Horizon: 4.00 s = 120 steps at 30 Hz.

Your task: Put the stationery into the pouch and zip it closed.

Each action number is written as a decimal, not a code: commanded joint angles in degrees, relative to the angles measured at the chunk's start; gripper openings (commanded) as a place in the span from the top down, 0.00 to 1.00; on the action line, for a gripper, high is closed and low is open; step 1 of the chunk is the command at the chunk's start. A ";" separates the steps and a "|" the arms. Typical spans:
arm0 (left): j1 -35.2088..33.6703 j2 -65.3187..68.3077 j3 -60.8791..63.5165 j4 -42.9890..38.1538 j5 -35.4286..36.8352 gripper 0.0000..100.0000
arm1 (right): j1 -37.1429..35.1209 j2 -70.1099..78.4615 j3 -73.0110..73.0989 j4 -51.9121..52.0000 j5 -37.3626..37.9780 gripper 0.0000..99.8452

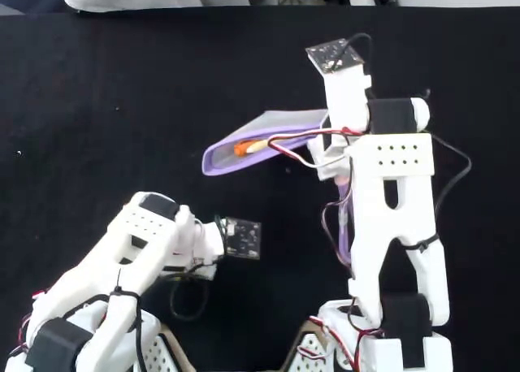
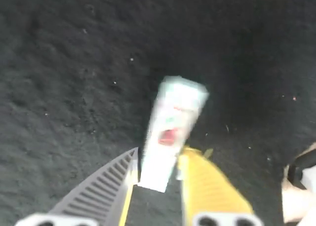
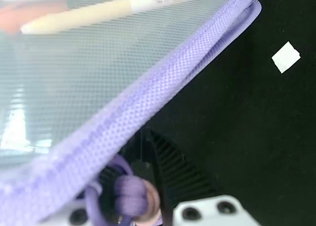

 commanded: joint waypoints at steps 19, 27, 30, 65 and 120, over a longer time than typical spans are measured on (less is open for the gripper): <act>-10.42 -0.79 -18.51 11.08 11.34 0.92 | 0.18 -1.36 -2.77 -0.79 -0.44 0.99; -12.97 -8.62 -27.30 14.33 26.64 0.96 | 0.18 -1.36 -2.68 -0.88 -0.44 0.99; -12.97 -16.88 -25.27 14.33 27.60 0.96 | 0.18 -1.36 -2.68 -0.88 -0.44 0.99; 4.09 -70.95 -1.71 -11.25 91.25 0.96 | 0.00 -1.27 -2.59 -0.88 -0.44 0.99; 11.30 -76.92 38.46 -49.58 65.05 0.95 | 0.09 -1.27 -1.63 -1.76 -0.09 0.99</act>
